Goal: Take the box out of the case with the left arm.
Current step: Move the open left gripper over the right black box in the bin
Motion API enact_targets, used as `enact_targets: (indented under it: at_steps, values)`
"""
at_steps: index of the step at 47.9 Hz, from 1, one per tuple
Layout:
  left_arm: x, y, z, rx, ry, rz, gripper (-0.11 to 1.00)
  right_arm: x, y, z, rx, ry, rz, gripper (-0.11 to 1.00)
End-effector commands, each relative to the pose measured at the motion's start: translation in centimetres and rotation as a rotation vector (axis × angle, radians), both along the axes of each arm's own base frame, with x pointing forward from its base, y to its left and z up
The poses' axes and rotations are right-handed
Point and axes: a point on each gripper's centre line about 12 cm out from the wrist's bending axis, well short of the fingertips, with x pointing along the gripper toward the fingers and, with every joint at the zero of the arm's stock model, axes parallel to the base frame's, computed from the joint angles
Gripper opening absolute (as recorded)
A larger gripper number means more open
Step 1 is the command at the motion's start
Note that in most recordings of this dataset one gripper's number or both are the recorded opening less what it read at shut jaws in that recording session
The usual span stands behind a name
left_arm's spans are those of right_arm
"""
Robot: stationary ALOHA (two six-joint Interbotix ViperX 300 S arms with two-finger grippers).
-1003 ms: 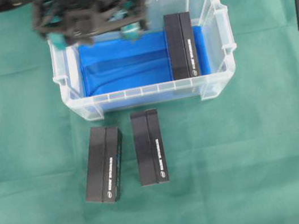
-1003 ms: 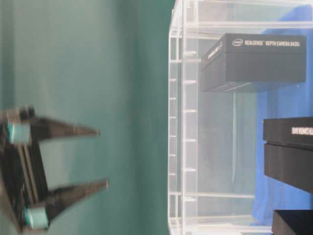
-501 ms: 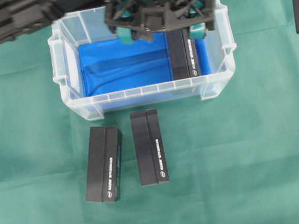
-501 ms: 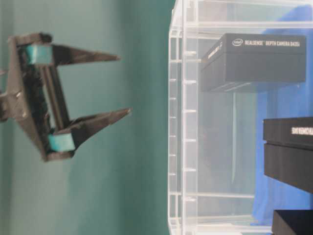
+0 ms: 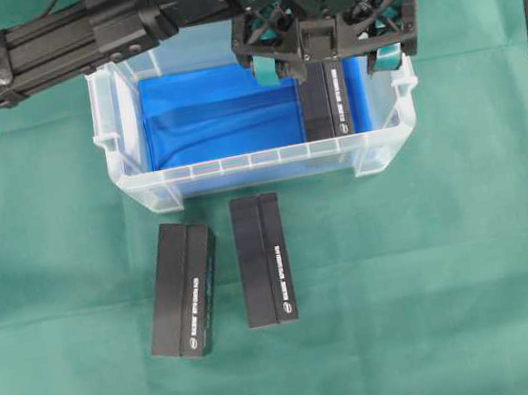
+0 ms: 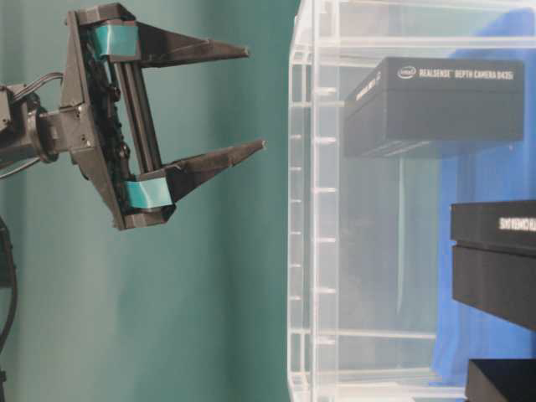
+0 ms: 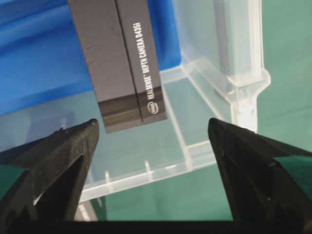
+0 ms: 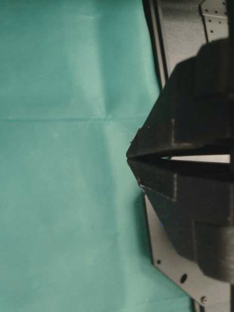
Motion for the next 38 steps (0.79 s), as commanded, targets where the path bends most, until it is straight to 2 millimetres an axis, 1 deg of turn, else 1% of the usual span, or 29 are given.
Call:
enact_targets:
  at_steps: [1, 13, 38]
  values:
    - [-0.41, 0.41, 1.99, 0.006, -0.049, 0.012, 0.91, 0.05, -0.04, 0.43, -0.004, -0.018, 0.002, 0.01]
    - [-0.45, 0.74, 2.0, 0.001, -0.051, 0.034, 0.91, 0.05, -0.06, 0.43, -0.004, -0.018, 0.0, 0.01]
    - [-0.41, 0.75, 1.72, 0.007, -0.044, 0.011, 0.91, 0.08, -0.04, 0.31, -0.004, -0.015, 0.002, 0.01]
